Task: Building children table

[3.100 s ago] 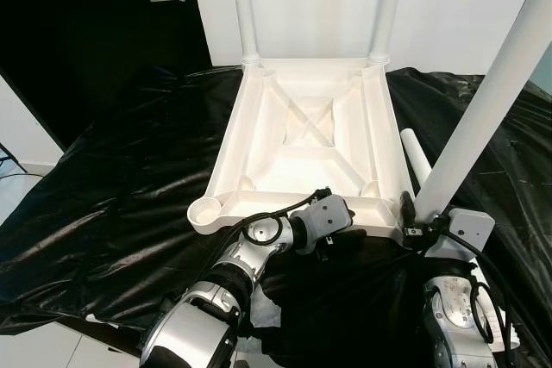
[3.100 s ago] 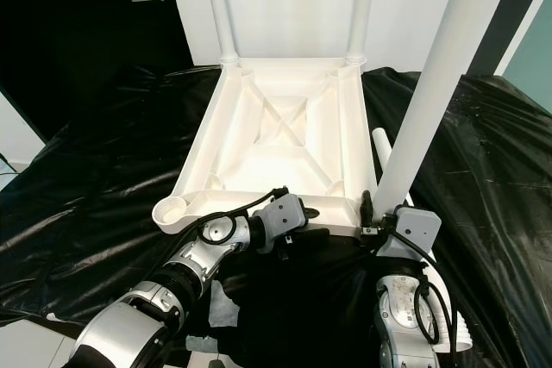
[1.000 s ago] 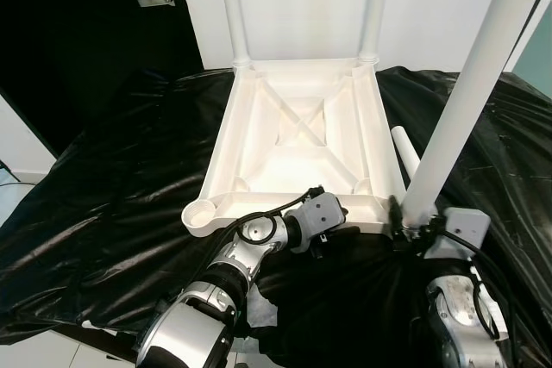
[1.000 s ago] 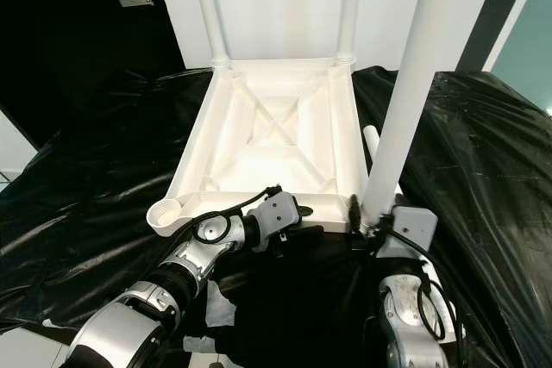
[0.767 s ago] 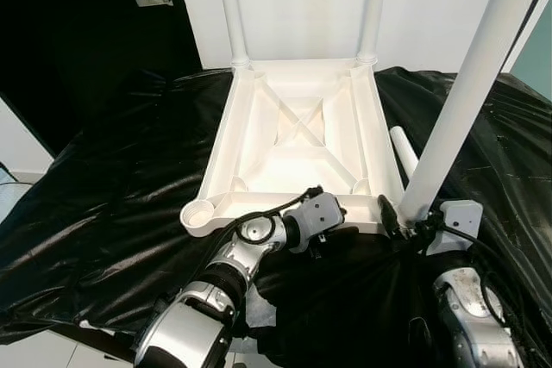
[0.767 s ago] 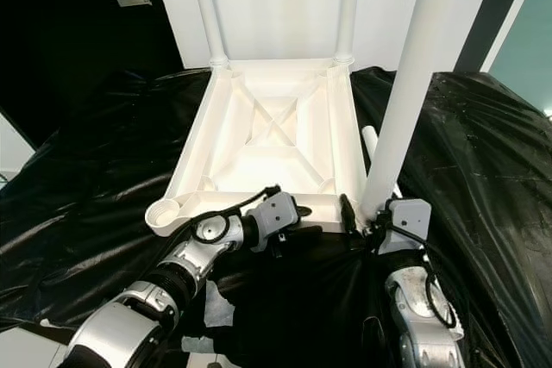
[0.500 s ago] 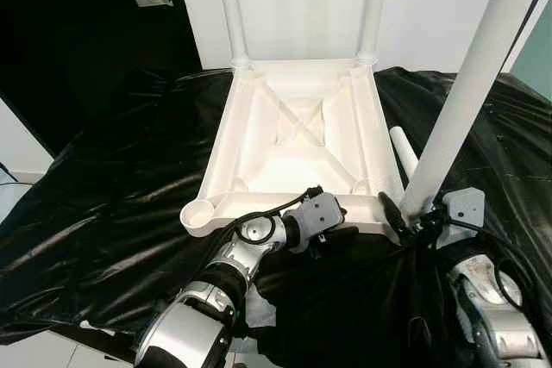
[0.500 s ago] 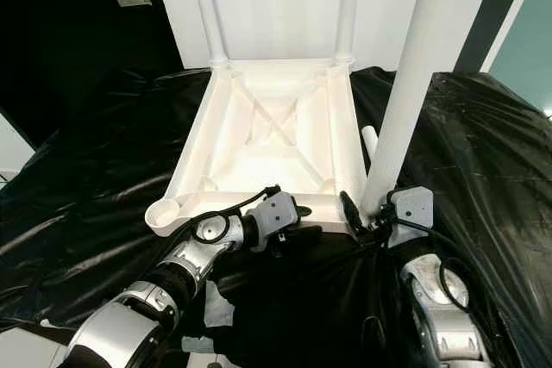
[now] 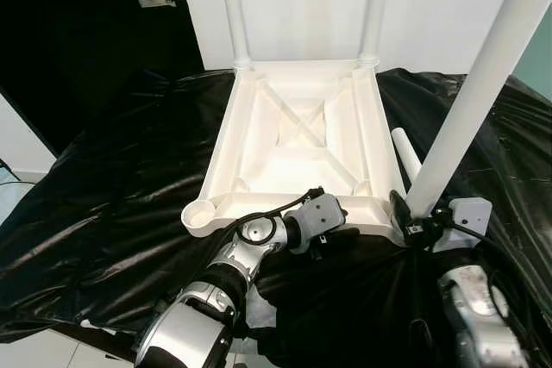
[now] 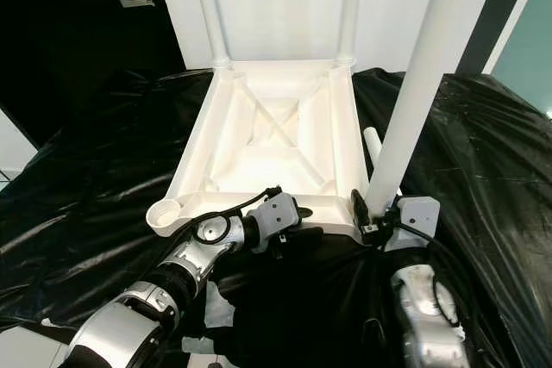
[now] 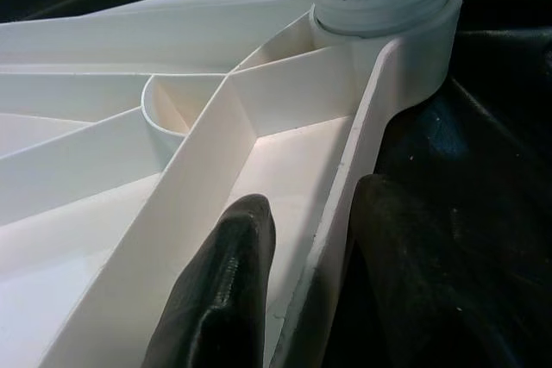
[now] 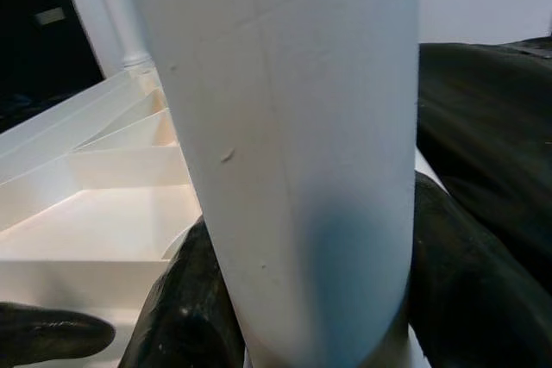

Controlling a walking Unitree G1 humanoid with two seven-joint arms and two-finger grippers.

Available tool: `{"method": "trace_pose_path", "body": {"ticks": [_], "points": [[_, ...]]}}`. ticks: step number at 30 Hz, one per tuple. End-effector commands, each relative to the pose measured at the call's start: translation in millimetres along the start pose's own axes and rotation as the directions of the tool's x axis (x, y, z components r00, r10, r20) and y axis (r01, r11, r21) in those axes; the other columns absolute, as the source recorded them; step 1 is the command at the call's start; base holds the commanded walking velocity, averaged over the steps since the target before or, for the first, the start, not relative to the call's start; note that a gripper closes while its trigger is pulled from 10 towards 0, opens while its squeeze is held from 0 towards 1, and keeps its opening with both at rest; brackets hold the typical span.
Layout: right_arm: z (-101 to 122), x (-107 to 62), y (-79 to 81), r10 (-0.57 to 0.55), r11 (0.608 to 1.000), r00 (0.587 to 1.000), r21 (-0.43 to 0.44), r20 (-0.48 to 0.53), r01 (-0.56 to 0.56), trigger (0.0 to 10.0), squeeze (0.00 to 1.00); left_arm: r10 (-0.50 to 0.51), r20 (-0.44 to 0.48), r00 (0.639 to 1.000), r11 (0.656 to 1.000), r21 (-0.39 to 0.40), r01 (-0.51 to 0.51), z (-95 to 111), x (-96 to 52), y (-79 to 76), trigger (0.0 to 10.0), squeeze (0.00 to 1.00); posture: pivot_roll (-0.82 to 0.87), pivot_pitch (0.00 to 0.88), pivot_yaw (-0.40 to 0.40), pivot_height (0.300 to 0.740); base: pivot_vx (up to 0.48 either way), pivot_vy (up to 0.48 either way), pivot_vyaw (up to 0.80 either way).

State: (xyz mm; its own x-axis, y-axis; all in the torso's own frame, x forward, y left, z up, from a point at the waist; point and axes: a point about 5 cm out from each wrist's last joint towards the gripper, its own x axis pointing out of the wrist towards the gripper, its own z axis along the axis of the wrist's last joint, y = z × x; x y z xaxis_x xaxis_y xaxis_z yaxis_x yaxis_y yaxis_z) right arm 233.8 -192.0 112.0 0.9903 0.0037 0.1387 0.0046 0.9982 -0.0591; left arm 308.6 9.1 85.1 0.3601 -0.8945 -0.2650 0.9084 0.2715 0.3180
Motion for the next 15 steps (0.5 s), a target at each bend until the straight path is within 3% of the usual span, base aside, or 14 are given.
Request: {"method": "trace_pose_path", "body": {"ticks": [1,7,8,9,10,13,14,15], "points": [[-12,-12.9,-6.9,-0.141,0.989,0.989,0.029,-0.044,0.142,0.0,0.0,0.04,-0.104,0.994,0.996,-0.073,-0.047,-24,-6.9,-6.2,10.0,0.0,-0.09,0.0,0.041,0.74,0.0,0.0,0.0],[-12,-13.2,-0.7,-0.199,0.979,0.98,0.045,-0.03,0.2,0.0,0.0,0.033,-0.104,0.994,0.996,-0.074,-0.041,-24,-5.5,-7.7,10.0,0.0,-0.1,0.0,0.043,0.74,0.0,0.0,0.0],[-12,-12.5,1.5,-0.185,0.981,0.982,0.048,-0.035,0.187,1.2,0.0,0.031,-0.103,0.994,0.996,-0.074,-0.039,-23,-4.8,-7.8,10.0,0.0,-0.1,0.0,0.043,0.74,0.0,0.0,0.0],[-12,-12.5,1.5,-0.185,0.981,0.982,0.048,-0.035,0.187,1.2,0.0,0.031,-0.103,0.994,0.996,-0.074,-0.039,-23,-4.8,-7.8,10.0,0.0,-0.1,0.0,0.043,0.74,0.0,0.0,0.0],[-12,-11.7,4.4,-0.155,0.986,0.987,0.057,-0.04,0.157,10.0,0.0,0.029,-0.101,0.994,0.997,-0.074,-0.037,-23,-4.1,-7.9,10.0,0.0,-0.1,0.0,0.043,0.74,0.0,0.0,0.0],[-10,-8.4,6.2,-0.1,0.994,0.994,0.04,-0.037,0.101,10.0,0.0,0.027,-0.098,0.995,0.997,-0.073,-0.034,-21,-3.0,-7.8,10.0,0.0,-0.1,0.0,0.044,0.74,0.0,0.0,0.0],[-7,-5.4,4.8,-0.08,0.996,0.996,0.045,-0.027,0.081,10.0,0.87,0.026,-0.097,0.995,0.997,-0.073,-0.033,-21,-2.7,-7.9,10.0,0.0,-0.11,0.0,0.044,0.74,0.0,0.0,0.0],[-5,-3.3,3.5,-0.07,0.996,0.997,0.05,-0.019,0.071,10.0,0.87,0.025,-0.097,0.995,0.997,-0.072,-0.032,-21,-2.5,-8.0,10.0,0.0,-0.11,0.0,0.044,0.74,0.0,0.0,0.0]]}}
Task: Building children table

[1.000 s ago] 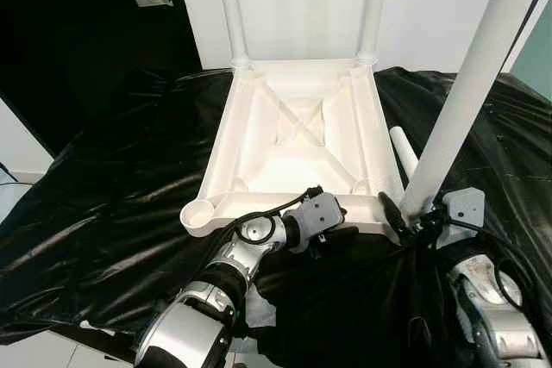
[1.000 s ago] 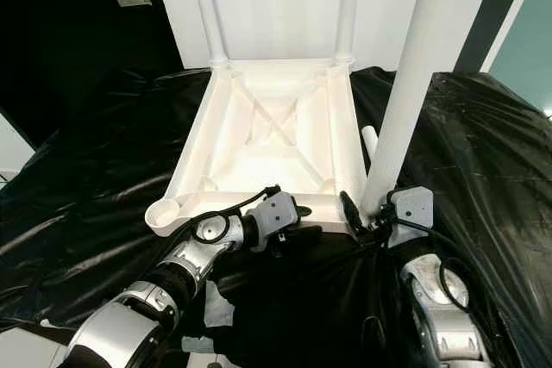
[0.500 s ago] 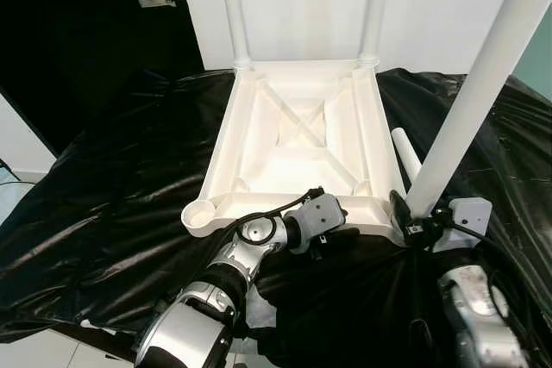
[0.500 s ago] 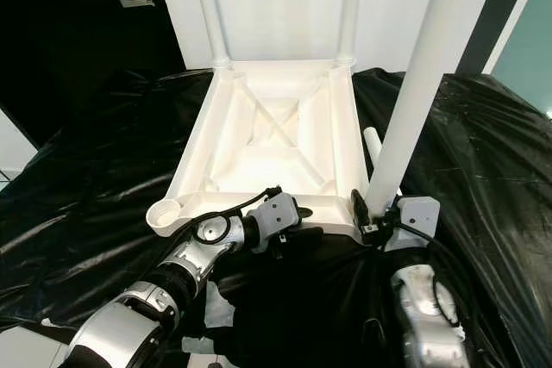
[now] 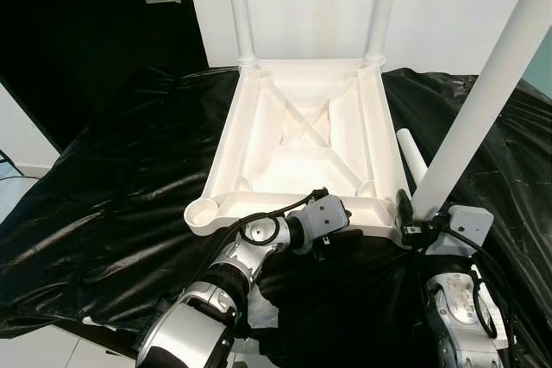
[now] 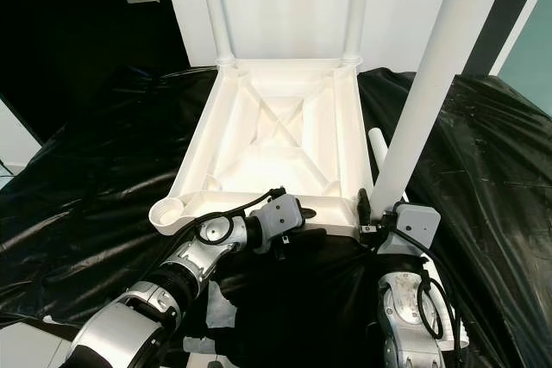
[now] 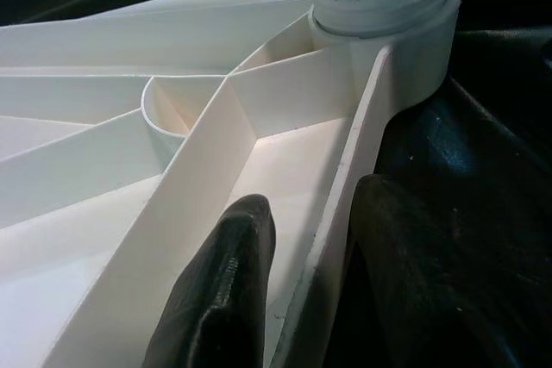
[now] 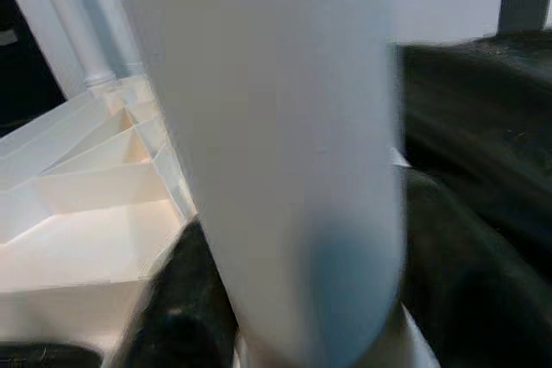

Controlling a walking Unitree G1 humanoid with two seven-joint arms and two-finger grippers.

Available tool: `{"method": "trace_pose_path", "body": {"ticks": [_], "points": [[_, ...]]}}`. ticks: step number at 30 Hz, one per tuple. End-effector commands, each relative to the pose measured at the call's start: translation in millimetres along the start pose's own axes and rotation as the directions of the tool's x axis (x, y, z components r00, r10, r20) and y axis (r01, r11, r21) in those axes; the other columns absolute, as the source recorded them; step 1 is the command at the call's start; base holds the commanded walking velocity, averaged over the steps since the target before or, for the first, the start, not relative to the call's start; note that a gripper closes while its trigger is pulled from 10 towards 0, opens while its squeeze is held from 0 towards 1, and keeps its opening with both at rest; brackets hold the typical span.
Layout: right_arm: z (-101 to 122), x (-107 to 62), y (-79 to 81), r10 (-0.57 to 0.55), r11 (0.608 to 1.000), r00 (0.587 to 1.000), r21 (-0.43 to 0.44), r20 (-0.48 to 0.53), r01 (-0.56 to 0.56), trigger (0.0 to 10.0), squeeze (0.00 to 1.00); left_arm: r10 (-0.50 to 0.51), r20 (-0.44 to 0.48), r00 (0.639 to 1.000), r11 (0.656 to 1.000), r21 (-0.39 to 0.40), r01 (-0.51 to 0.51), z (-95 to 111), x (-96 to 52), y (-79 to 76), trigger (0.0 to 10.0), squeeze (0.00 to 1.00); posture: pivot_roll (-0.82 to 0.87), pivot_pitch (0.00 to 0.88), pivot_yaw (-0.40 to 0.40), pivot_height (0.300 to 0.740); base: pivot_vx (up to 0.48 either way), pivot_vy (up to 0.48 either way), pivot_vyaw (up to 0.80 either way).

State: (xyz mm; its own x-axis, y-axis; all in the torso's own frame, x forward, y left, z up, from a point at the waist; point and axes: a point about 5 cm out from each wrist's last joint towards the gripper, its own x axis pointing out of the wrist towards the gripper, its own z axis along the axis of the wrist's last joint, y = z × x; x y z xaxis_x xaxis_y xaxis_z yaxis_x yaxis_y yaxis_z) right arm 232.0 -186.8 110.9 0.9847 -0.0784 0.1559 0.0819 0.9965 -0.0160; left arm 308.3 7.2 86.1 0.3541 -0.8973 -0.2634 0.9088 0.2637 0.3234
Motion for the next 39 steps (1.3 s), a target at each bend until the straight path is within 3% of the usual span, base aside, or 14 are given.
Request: {"method": "trace_pose_path", "body": {"ticks": [1,2,3,4,6,7,16,17,19,24,29,33,36,39], "points": [[-5,-1.3,-2.0,0.012,1.0,0.999,0.018,-0.032,-0.012,10.0,0.87,0.03,-0.101,0.994,0.996,-0.08,-0.038,-22,-3.9,-7.8,10.0,0.0,-0.11,0.0,0.044,0.74,0.0,0.0,0.0],[-1,0.7,-0.7,0.059,0.997,0.998,0.049,-0.005,-0.059,10.0,1.0,0.029,-0.101,0.995,0.996,-0.08,-0.037,-22,-3.8,-8.0,10.0,0.0,-0.11,0.0,0.041,0.74,0.0,0.0,0.0],[-1,0.7,-0.7,0.059,0.997,0.998,0.049,-0.005,-0.059,10.0,1.0,0.029,-0.101,0.995,0.996,-0.08,-0.037,-22,-3.8,-8.0,10.0,0.0,-0.11,0.0,0.041,0.74,0.0,0.0,0.0],[2,1.7,1.6,0.123,0.99,0.992,0.062,0.011,-0.123,10.0,0.57,0.029,-0.101,0.994,0.996,-0.081,-0.037,-23,-4.0,-8.3,10.0,0.0,-0.11,0.0,0.041,0.74,0.0,0.0,0.0],[2,1.7,1.6,0.123,0.99,0.992,0.062,0.011,-0.123,10.0,0.57,0.029,-0.101,0.994,0.996,-0.081,-0.037,-23,-4.0,-8.3,10.0,0.0,-0.11,0.0,0.041,0.74,0.0,0.0,0.0],[3,2.1,2.0,0.175,0.983,0.984,0.062,0.016,-0.175,10.0,0.0,0.029,-0.102,0.994,0.996,-0.083,-0.037,-23,-4.2,-8.7,10.0,0.0,-0.1,0.0,0.039,0.74,0.0,0.0,0.0],[0,5.4,-6.3,0.327,0.945,0.944,0.01,-0.028,-0.327,10.0,0.0,0.032,-0.102,0.994,0.995,-0.088,-0.041,-25,-5.4,-9.4,10.0,0.0,-0.1,0.0,0.039,0.74,0.0,0.0,0.0],[0,6.1,-8.0,0.365,0.931,0.93,0.002,-0.041,-0.366,8.7,0.0,0.032,-0.103,0.994,0.995,-0.088,-0.041,-25,-5.6,-9.5,10.0,0.0,-0.1,0.0,0.037,0.74,0.0,0.0,0.0],[0,7.0,-11.7,0.417,0.909,0.907,0.006,-0.058,-0.417,0.0,0.0,0.032,-0.104,0.994,0.995,-0.088,-0.042,-25,-5.5,-9.3,10.0,0.0,-0.1,0.0,0.035,0.74,0.0,0.0,0.0],[-2,2.2,-11.7,0.465,0.885,0.882,0.038,-0.076,-0.463,0.0,0.0,0.036,-0.102,0.994,0.995,-0.089,-0.045,-24,-4.8,-8.9,10.0,0.0,-0.1,0.0,0.032,0.74,0.0,0.0,0.0],[-10,-9.3,-0.3,0.422,0.906,0.902,0.086,-0.091,-0.415,0.0,0.0,0.036,-0.102,0.994,0.995,-0.09,-0.045,-25,-5.0,-9.7,10.0,0.0,-0.1,0.0,0.031,0.74,0.0,0.0,0.0],[-17,-21.9,13.3,0.254,0.967,0.964,0.049,-0.085,-0.251,0.0,0.0,0.04,-0.105,0.994,0.995,-0.091,-0.049,-26,-6.2,-9.6,10.0,0.0,-0.08,0.0,0.026,0.74,0.0,0.0,0.0],[-20,-21.3,9.8,0.09,0.995,0.992,0.041,-0.085,-0.087,0.0,0.0,0.044,-0.107,0.993,0.994,-0.092,-0.054,-27,-7.3,-9.4,10.0,0.0,-0.07,0.0,0.024,0.74,0.0,0.0,0.0],[-20,-20.2,6.9,0.014,0.999,0.996,0.042,-0.086,-0.01,0.0,0.0,0.046,-0.109,0.993,0.994,-0.092,-0.056,-28,-8.0,-9.3,10.0,0.0,-0.07,0.0,0.024,0.74,0.0,0.0,0.0]]}}
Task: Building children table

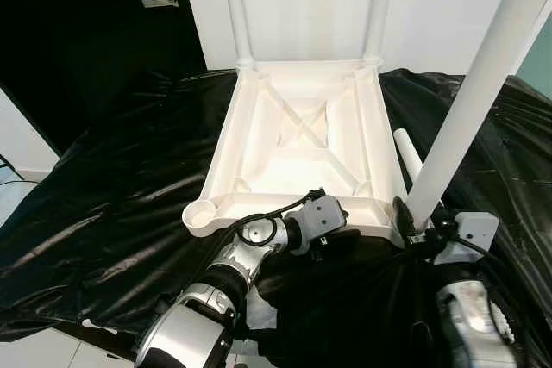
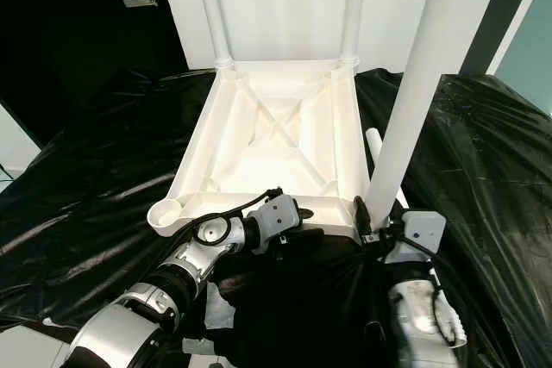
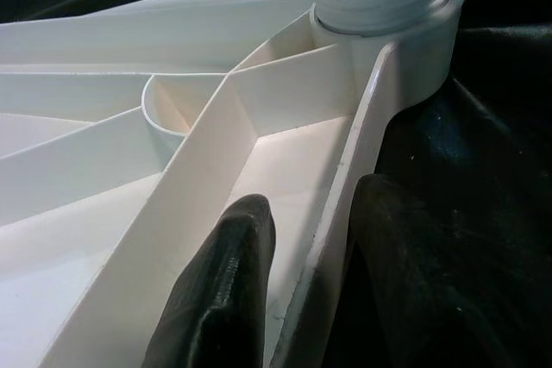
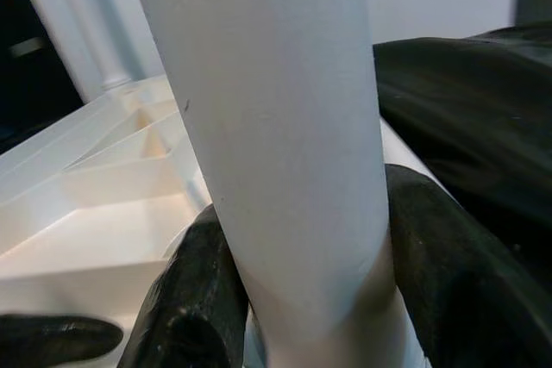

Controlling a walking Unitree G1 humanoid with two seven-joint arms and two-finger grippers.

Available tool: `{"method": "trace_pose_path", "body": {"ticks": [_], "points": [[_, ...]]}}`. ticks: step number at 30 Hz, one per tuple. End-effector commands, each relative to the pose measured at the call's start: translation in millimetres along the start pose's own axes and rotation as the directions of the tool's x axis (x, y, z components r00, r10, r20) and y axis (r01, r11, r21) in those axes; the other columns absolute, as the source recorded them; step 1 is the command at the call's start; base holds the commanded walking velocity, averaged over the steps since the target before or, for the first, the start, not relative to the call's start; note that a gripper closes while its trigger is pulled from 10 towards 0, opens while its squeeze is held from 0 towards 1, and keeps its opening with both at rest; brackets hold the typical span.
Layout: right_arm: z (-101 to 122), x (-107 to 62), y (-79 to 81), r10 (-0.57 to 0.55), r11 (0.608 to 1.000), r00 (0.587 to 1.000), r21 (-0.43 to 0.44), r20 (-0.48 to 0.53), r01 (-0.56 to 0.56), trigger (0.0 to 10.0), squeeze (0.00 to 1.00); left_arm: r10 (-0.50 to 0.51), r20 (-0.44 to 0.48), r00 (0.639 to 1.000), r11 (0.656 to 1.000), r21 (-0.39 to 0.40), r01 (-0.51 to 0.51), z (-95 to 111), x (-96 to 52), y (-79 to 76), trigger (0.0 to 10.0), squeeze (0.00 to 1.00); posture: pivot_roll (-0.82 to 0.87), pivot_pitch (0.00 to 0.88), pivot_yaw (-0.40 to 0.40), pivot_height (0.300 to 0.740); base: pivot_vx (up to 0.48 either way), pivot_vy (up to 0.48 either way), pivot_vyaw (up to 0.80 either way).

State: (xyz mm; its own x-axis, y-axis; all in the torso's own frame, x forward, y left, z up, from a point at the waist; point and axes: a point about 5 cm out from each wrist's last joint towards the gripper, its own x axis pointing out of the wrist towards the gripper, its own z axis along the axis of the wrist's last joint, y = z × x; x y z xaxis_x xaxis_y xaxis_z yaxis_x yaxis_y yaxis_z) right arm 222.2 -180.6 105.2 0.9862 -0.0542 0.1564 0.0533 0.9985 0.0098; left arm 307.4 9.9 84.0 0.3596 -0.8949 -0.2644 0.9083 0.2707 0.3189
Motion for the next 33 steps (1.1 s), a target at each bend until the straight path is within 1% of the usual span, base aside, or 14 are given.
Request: {"method": "trace_pose_path", "body": {"ticks": [1,3,8,9,10,11,15,16,19,20,28,29,31,33], "points": [[-15,-7.8,0.4,-0.043,0.999,0.996,0.006,-0.082,0.043,0.0,0.0,0.04,-0.108,0.993,0.995,-0.085,-0.05,-26,-6.6,-8.6,10.0,0.0,-0.07,0.0,0.026,0.74,0.0,0.0,0.0],[-14,-6.4,-1.1,-0.084,0.996,0.993,-0.004,-0.08,0.084,0.0,0.0,0.039,-0.111,0.993,0.995,-0.084,-0.048,-27,-7.6,-8.8,10.0,0.0,-0.07,0.0,0.029,0.74,0.0,0.0,0.0],[-15,-5.6,1.5,-0.073,0.997,0.993,-0.021,-0.09,0.071,0.0,0.0,0.039,-0.111,0.993,0.996,-0.081,-0.049,-27,-7.8,-8.0,10.0,0.0,-0.07,0.0,0.027,0.74,0.0,0.0,0.0],[-14,-4.1,5.7,-0.035,0.999,0.996,-0.034,-0.084,0.033,4.0,0.0,0.04,-0.11,0.993,0.995,-0.081,-0.05,-26,-7.7,-7.7,10.0,0.0,-0.07,0.0,0.03,0.74,0.0,0.0,0.0],[-13,-2.5,10.0,0.003,0.999,0.997,-0.044,-0.077,-0.006,9.1,0.66,0.04,-0.109,0.993,0.995,-0.081,-0.049,-26,-7.5,-7.8,10.0,0.0,-0.08,0.0,0.031,0.74,0.0,0.0,0.0],[-11,-0.2,14.3,0.059,0.997,0.996,-0.038,-0.063,-0.062,10.0,1.0,0.037,-0.108,0.993,0.996,-0.081,-0.046,-26,-6.9,-8.6,10.0,0.0,-0.08,0.0,0.032,0.74,0.0,0.0,0.0],[-5,8.7,13.6,0.127,0.991,0.991,-0.04,-0.041,-0.129,10.0,1.0,0.03,-0.106,0.994,0.996,-0.082,-0.039,-26,-5.7,-10.7,10.0,0.0,-0.09,0.0,0.031,0.74,0.0,0.0,0.0],[-3,13.0,9.7,0.146,0.988,0.989,-0.053,-0.04,-0.148,10.0,0.35,0.029,-0.106,0.994,0.996,-0.082,-0.038,-25,-5.3,-11.1,10.0,0.0,-0.09,0.0,0.03,0.74,0.0,0.0,0.0],[-2,15.9,7.1,0.157,0.985,0.987,-0.063,-0.039,-0.16,10.0,0.35,0.029,-0.106,0.994,0.996,-0.082,-0.037,-25,-5.0,-11.4,10.0,0.0,-0.09,0.0,0.029,0.74,0.0,0.0,0.0],[1,18.3,3.5,0.183,0.98,0.983,-0.077,-0.034,-0.185,10.0,0.0,0.028,-0.106,0.994,0.996,-0.083,-0.037,-25,-4.7,-11.6,10.0,0.0,-0.09,0.0,0.027,0.74,0.0,0.0,0.0],[6,28.0,-10.1,0.309,0.943,0.949,-0.109,-0.056,-0.313,10.0,0.0,0.034,-0.104,0.994,0.995,-0.088,-0.043,-25,-4.5,-11.5,10.0,0.0,-0.08,0.0,0.024,0.74,0.0,0.0,0.0],[6,28.1,-10.5,0.338,0.934,0.939,-0.102,-0.067,-0.343,0.0,0.0,0.034,-0.105,0.994,0.995,-0.088,-0.044,-26,-4.7,-11.7,10.0,0.0,-0.08,0.0,0.023,0.74,0.0,0.0,0.0],[5,26.9,-9.9,0.402,0.909,0.911,-0.082,-0.093,-0.409,0.0,0.0,0.036,-0.107,0.994,0.995,-0.089,-0.046,-26,-5.5,-11.5,10.0,0.0,-0.08,0.0,0.022,0.74,0.0,0.0,0.0],[4,26.3,-9.6,0.412,0.904,0.905,-0.076,-0.102,-0.42,0.0,0.0,0.037,-0.108,0.993,0.995,-0.089,-0.047,-26,-5.8,-11.2,10.0,0.0,-0.08,0.0,0.021,0.74,0.0,0.0,0.0]]}}
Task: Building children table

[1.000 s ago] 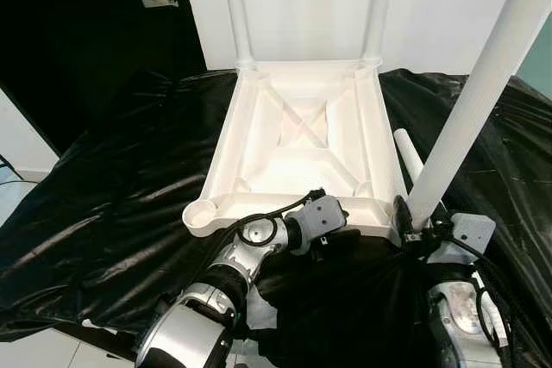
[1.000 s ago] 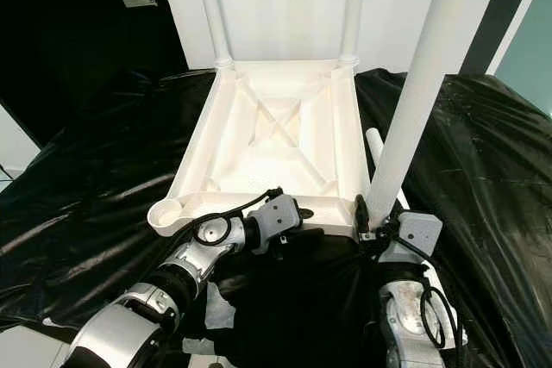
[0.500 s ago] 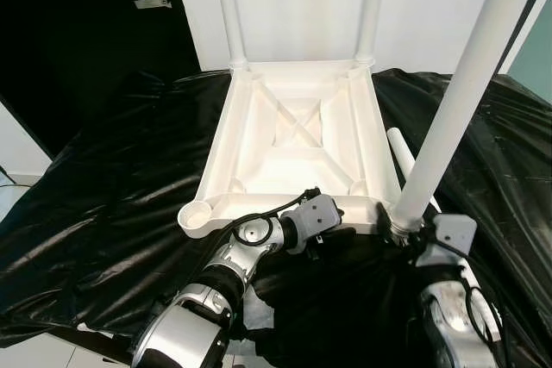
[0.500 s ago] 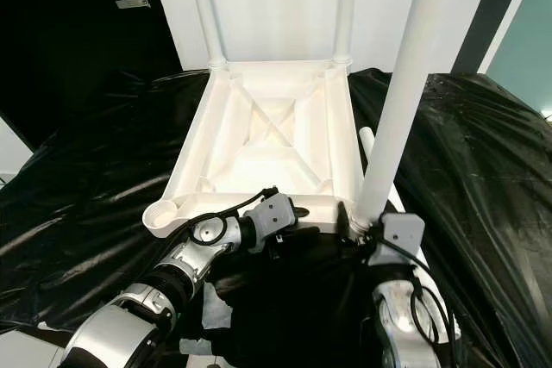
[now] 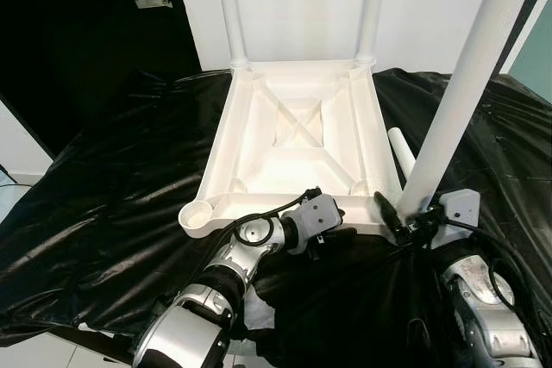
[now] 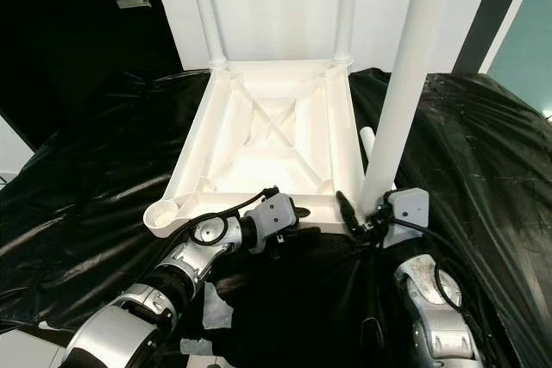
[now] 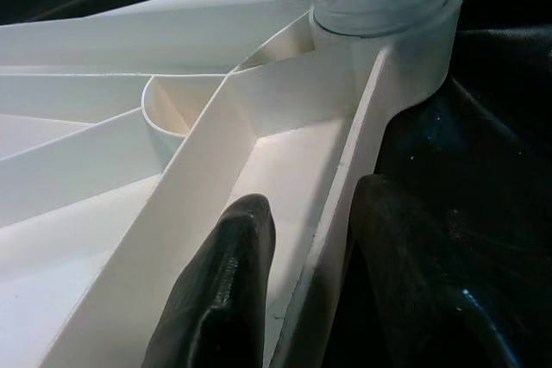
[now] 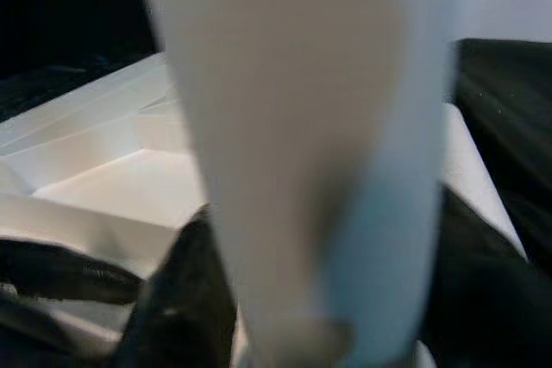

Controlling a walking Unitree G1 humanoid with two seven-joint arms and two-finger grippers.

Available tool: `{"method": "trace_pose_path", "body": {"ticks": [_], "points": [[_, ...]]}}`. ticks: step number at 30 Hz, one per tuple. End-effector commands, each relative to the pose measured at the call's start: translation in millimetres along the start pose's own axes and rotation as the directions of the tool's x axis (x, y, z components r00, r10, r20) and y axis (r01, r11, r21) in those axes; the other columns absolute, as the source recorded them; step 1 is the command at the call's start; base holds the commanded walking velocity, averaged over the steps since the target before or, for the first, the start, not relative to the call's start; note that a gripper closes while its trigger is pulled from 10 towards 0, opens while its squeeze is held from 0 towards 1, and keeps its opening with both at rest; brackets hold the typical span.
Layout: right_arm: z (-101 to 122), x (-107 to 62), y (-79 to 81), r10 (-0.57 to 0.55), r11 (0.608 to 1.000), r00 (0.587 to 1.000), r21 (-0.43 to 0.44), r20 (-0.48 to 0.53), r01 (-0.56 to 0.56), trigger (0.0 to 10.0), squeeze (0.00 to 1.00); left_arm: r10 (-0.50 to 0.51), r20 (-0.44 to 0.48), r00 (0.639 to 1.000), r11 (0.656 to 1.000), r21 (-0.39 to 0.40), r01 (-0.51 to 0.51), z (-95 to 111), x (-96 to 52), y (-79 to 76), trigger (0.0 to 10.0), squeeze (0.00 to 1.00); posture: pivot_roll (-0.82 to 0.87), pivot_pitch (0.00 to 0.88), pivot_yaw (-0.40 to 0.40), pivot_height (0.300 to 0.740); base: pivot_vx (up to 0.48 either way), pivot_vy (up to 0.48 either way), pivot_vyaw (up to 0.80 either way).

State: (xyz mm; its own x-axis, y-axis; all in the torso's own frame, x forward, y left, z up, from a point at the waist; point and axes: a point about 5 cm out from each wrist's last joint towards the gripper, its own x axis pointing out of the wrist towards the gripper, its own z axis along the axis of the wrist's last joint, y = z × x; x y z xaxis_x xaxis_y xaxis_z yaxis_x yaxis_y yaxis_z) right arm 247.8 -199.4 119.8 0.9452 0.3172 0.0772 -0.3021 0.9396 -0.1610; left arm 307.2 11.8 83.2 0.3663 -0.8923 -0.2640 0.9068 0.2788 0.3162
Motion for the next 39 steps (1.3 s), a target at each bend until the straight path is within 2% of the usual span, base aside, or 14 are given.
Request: {"method": "trace_pose_path", "body": {"ticks": [1,8,10,11,14,17,21,23,26,27,31,32,33,39], "points": [[-7,0.5,9.4,0.059,0.998,0.998,0.039,-0.035,-0.057,0.0,0.0,0.032,-0.106,0.994,0.996,-0.085,-0.042,-25,-4.4,-10.9,10.0,0.0,-0.08,0.0,0.021,0.74,0.0,0.0,0.0],[-18,-4.7,20.9,-0.006,0.995,0.998,0.096,-0.068,0.013,0.0,0.0,0.033,-0.107,0.994,0.996,-0.083,-0.042,-25,-4.9,-10.4,10.0,0.0,-0.08,0.0,0.025,0.74,0.0,0.0,0.0],[-19,-8.3,20.8,-0.169,0.98,0.984,0.096,-0.051,0.173,0.0,0.0,0.033,-0.106,0.994,0.996,-0.081,-0.042,-24,-4.4,-9.7,10.0,0.0,-0.07,0.0,0.026,0.74,0.0,0.0,0.0],[-19,-8.3,20.8,-0.169,0.98,0.984,0.096,-0.051,0.173,0.0,0.0,0.033,-0.106,0.994,0.996,-0.081,-0.042,-24,-4.4,-9.7,10.0,0.0,-0.07,0.0,0.026,0.74,0.0,0.0,0.0],[-19,-12.8,16.3,-0.317,0.945,0.948,0.077,-0.04,0.319,0.0,0.0,0.036,-0.106,0.994,0.996,-0.08,-0.045,-24,-4.6,-8.5,10.0,0.0,-0.07,0.0,0.028,0.74,0.0,0.0,0.0],[-19,-17.2,12.0,-0.488,0.871,0.872,0.052,-0.039,0.489,0.0,0.0,0.035,-0.109,0.993,0.996,-0.076,-0.043,-24,-5.8,-7.4,10.0,0.0,-0.08,0.0,0.037,0.74,0.0,0.0,0.0],[-19,-15.7,15.3,-0.518,0.853,0.854,0.053,-0.045,0.52,0.0,0.0,0.033,-0.11,0.993,0.996,-0.073,-0.042,-24,-5.9,-6.8,10.0,0.0,-0.08,0.0,0.038,0.74,0.0,0.0,0.0],[-20,-13.0,19.9,-0.501,0.861,0.864,0.074,-0.049,0.503,10.0,0.0,0.032,-0.108,0.994,0.997,-0.071,-0.04,-23,-5.1,-6.5,10.0,0.0,-0.08,0.0,0.04,0.74,0.0,0.0,0.0],[-18,-10.3,22.2,-0.461,0.882,0.887,0.094,-0.035,0.462,10.0,0.0,0.031,-0.107,0.994,0.997,-0.07,-0.038,-22,-3.9,-6.7,10.0,0.0,-0.09,0.0,0.042,0.74,0.0,0.0,0.0],[-16,-8.5,21.6,-0.436,0.894,0.9,0.106,-0.024,0.436,10.0,1.0,0.03,-0.106,0.994,0.997,-0.071,-0.038,-22,-3.4,-6.7,10.0,0.0,-0.09,0.0,0.045,0.74,0.0,0.0,0.0],[-14,-4.7,22.4,-0.358,0.93,0.934,0.091,-0.006,0.357,10.0,1.0,0.028,-0.105,0.994,0.997,-0.071,-0.036,-22,-3.0,-7.2,10.0,0.0,-0.1,0.0,0.046,0.74,0.0,0.0,0.0],[-14,-4.0,22.8,-0.324,0.944,0.946,0.066,-0.007,0.324,10.0,0.68,0.026,-0.105,0.994,0.997,-0.071,-0.034,-22,-3.1,-7.7,10.0,0.0,-0.1,0.0,0.046,0.74,0.0,0.0,0.0],[-16,-3.9,22.4,-0.301,0.952,0.953,0.05,-0.014,0.302,10.0,0.0,0.024,-0.106,0.994,0.997,-0.072,-0.032,-22,-3.1,-8.1,10.0,0.0,-0.1,0.0,0.046,0.74,0.0,0.0,0.0],[-11,-4.7,12.9,-0.155,0.988,0.988,-0.012,0.006,0.155,10.0,0.0,0.024,-0.105,0.994,0.997,-0.071,-0.032,-21,-2.7,-7.1,10.0,0.0,-0.1,0.0,0.048,0.74,0.0,0.0,0.0]]}}
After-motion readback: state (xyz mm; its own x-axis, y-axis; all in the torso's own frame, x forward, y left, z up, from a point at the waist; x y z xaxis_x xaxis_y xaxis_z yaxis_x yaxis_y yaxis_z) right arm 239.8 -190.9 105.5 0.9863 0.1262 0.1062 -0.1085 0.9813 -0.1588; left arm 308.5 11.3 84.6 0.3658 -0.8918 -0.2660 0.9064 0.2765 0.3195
